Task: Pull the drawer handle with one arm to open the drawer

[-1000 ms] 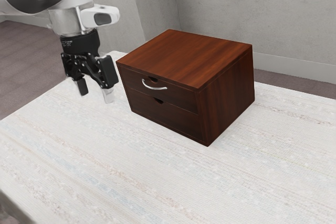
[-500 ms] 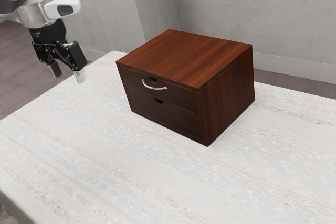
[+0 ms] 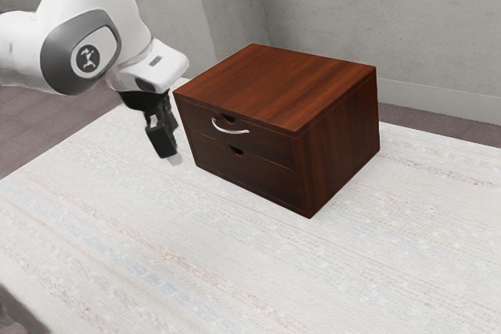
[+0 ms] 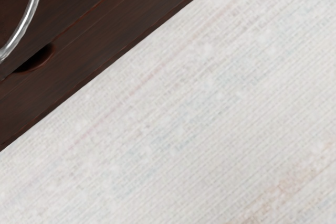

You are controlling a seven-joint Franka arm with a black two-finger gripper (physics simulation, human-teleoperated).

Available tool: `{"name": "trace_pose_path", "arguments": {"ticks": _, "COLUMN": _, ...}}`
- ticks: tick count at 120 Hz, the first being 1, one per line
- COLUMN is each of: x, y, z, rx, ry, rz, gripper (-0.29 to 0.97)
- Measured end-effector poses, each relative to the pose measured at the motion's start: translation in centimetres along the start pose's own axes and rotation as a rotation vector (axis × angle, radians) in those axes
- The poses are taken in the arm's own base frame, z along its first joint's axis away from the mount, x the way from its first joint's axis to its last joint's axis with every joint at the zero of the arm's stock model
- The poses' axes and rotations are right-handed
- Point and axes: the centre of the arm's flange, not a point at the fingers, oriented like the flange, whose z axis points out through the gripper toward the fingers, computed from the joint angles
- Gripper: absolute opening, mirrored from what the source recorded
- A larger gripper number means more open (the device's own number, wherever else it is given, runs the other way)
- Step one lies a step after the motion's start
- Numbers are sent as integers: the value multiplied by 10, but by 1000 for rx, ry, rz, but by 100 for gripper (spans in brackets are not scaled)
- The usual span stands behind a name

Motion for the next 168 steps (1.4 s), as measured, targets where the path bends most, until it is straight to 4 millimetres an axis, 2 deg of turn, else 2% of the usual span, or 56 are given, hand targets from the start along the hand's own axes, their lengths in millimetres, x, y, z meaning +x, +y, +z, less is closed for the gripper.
{"name": "trace_pose_path", "arguments": {"ticks": 17, "x": -2, "y": -8, "z": 7, "rx": 57, "ry": 37, "rz": 121, "gripper": 68}}
{"name": "trace_pose_path", "arguments": {"ticks": 51, "x": -11, "y": 24, "z": 9, "rx": 97, "ry": 76, "rz": 309, "gripper": 68}}
{"name": "trace_pose_path", "arguments": {"ticks": 76, "x": 2, "y": 24, "z": 22, "rx": 123, "ry": 106, "rz": 416, "gripper": 68}}
{"name": "trace_pose_path", "arguments": {"ticks": 95, "x": 4, "y": 23, "z": 29, "rx": 132, "ry": 109, "rz": 468, "gripper": 68}}
{"name": "trace_pose_path", "arguments": {"ticks": 134, "x": 1, "y": -8, "z": 59, "rx": 146, "ry": 81, "rz": 528, "gripper": 68}}
{"name": "trace_pose_path", "arguments": {"ticks": 168, "x": 1, "y": -24, "z": 58, "rx": 191, "ry": 80, "rz": 568, "gripper": 68}}
